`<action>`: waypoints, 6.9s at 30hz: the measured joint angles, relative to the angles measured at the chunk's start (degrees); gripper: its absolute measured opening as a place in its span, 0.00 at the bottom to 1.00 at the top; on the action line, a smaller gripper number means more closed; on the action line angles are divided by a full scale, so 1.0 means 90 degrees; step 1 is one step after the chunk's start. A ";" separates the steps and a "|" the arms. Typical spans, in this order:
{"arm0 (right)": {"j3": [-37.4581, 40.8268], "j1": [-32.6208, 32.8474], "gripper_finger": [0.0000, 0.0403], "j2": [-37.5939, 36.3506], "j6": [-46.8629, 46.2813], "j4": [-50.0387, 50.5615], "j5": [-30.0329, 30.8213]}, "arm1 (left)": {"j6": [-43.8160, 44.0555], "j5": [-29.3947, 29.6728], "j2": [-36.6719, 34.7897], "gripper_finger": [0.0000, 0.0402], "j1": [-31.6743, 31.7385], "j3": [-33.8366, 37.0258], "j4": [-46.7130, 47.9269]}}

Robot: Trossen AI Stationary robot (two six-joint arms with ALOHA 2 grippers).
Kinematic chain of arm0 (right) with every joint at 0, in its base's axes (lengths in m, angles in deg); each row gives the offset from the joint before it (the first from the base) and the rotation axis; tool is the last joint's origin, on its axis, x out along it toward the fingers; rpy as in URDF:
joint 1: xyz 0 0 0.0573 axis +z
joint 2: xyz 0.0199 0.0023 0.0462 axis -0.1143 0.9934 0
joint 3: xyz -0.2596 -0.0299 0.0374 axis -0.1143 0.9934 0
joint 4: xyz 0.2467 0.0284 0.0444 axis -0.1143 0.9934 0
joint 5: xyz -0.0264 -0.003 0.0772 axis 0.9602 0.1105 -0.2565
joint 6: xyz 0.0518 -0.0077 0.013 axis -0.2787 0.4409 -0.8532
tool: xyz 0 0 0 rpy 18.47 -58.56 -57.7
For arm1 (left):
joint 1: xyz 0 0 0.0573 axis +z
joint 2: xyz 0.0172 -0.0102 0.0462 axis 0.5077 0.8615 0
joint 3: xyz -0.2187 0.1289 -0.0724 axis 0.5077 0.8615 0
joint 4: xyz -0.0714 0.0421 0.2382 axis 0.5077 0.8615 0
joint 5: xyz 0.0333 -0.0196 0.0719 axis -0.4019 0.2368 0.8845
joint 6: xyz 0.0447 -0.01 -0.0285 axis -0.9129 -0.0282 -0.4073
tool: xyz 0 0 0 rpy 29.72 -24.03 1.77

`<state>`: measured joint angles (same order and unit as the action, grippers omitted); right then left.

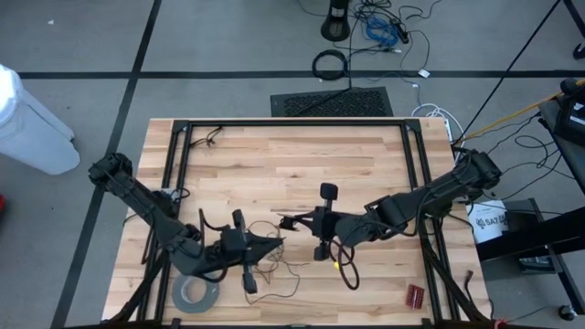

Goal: Coil cords
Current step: Coil the black wire onto the spool

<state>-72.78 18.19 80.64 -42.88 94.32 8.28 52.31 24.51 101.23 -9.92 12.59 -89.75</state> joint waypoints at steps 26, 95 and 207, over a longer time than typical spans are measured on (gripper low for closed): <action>0.0005 -0.0129 0.00 0.0159 0.0002 -0.0021 -0.0075 | -0.0282 -0.1367 0.0888 0.00 0.0754 0.0000 -0.0985; 0.0000 -0.0146 0.00 -0.0948 0.0672 -0.0749 -0.0911 | 0.0496 -0.2080 0.0688 0.33 -0.0548 0.0000 -0.0632; 0.0007 0.0843 0.00 -0.1342 0.0235 -0.0259 -0.0820 | -0.0331 -0.0635 0.2969 0.08 0.0455 0.0000 -0.1626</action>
<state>-72.71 25.78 68.56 -40.77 92.00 0.90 49.33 18.79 127.95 -5.83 12.59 -104.38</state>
